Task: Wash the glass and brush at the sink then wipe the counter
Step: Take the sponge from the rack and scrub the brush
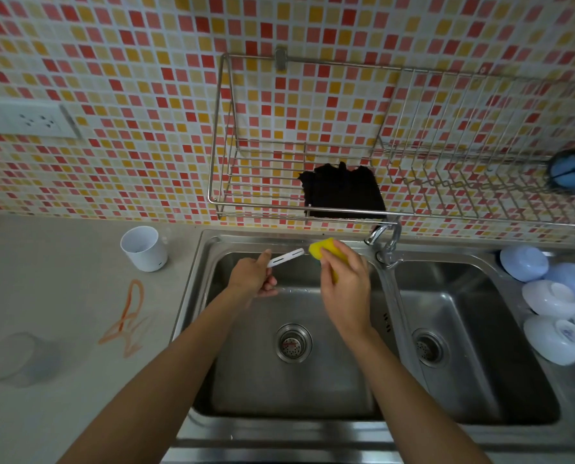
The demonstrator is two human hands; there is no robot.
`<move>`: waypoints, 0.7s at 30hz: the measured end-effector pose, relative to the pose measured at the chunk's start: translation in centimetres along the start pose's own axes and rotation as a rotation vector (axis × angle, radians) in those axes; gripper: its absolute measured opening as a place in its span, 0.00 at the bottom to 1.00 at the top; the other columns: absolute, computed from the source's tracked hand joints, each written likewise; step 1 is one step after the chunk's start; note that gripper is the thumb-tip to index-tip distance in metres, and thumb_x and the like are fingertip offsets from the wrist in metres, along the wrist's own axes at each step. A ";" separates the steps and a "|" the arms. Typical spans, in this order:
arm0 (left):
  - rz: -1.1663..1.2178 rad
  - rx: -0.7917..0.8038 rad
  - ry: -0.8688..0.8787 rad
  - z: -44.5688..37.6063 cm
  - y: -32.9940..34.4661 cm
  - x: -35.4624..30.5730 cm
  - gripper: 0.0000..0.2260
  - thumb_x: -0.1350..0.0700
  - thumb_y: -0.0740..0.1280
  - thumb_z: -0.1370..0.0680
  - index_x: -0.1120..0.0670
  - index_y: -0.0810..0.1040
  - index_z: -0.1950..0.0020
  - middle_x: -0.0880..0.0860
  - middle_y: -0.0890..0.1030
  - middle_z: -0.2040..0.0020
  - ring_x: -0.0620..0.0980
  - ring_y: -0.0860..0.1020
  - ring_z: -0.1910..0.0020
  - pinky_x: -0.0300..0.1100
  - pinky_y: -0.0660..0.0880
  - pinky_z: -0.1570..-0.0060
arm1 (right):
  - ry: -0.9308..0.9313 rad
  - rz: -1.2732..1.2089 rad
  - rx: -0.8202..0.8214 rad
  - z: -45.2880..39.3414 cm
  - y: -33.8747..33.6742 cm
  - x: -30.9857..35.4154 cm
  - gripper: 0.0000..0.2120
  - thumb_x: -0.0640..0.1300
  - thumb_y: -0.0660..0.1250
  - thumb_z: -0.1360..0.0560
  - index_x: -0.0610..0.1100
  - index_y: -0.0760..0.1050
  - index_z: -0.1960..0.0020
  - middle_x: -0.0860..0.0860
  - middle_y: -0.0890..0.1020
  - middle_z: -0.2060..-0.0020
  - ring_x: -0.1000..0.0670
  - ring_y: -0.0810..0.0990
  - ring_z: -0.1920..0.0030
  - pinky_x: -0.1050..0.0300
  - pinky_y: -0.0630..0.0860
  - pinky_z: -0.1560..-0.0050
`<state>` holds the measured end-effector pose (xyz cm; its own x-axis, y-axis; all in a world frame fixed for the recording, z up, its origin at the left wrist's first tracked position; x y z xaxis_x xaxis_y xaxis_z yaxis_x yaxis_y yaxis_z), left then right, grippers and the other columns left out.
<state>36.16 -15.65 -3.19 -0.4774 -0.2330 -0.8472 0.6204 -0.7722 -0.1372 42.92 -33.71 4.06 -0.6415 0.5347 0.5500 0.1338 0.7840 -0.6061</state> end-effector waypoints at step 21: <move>-0.007 -0.084 0.187 1.4 -4.2 -3.4 0.06 0.55 0.72 0.25 0.57 0.79 0.54 0.54 0.81 0.54 0.50 0.80 0.52 0.46 0.80 0.48 | -0.019 0.088 0.386 -14.8 6.8 10.0 0.01 0.40 0.67 0.23 0.44 0.75 0.53 0.43 0.71 0.41 0.45 0.71 0.38 0.56 0.71 0.43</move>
<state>34.28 -12.44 0.98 -0.3629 -0.1073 -0.9256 0.6709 -0.7194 -0.1797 48.62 -18.37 13.93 -0.6548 0.5855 0.4779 -0.1029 0.5573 -0.8239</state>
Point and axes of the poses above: each hand's wrist, its own z-axis away from the middle knuckle, its own y-axis out of the palm, x = y × z, the point moved 7 cm from there along -z, towards the middle knuckle
